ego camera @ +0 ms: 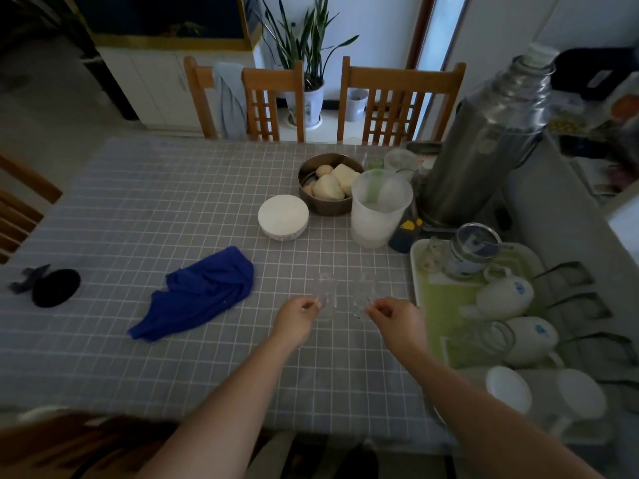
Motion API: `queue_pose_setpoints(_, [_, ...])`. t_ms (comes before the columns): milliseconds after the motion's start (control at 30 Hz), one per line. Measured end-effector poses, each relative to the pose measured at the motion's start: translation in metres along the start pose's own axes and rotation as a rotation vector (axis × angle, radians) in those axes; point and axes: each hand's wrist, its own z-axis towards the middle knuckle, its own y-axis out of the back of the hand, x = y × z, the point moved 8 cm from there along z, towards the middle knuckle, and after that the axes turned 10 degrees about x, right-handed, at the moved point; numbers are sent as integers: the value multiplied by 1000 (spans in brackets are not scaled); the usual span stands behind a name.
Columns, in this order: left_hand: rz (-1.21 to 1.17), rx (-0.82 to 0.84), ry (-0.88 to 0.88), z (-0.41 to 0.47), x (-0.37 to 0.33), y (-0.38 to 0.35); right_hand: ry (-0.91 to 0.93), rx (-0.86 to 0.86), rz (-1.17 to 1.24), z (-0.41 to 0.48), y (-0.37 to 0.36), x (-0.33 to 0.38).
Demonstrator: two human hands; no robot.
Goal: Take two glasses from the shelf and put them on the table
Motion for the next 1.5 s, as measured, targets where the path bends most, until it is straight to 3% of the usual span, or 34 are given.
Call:
queue_pose_setpoints(333, [66, -41, -30, -12, 8, -7, -9, 7, -12, -14, -16, -21])
queue_pose_setpoints(900, [87, 52, -82, -30, 23, -32, -41, 70, 22, -30, -26, -40])
queue_pose_setpoints(1500, [-65, 7, 83, -30, 40, -41, -98, 90, 60, -35, -40, -51])
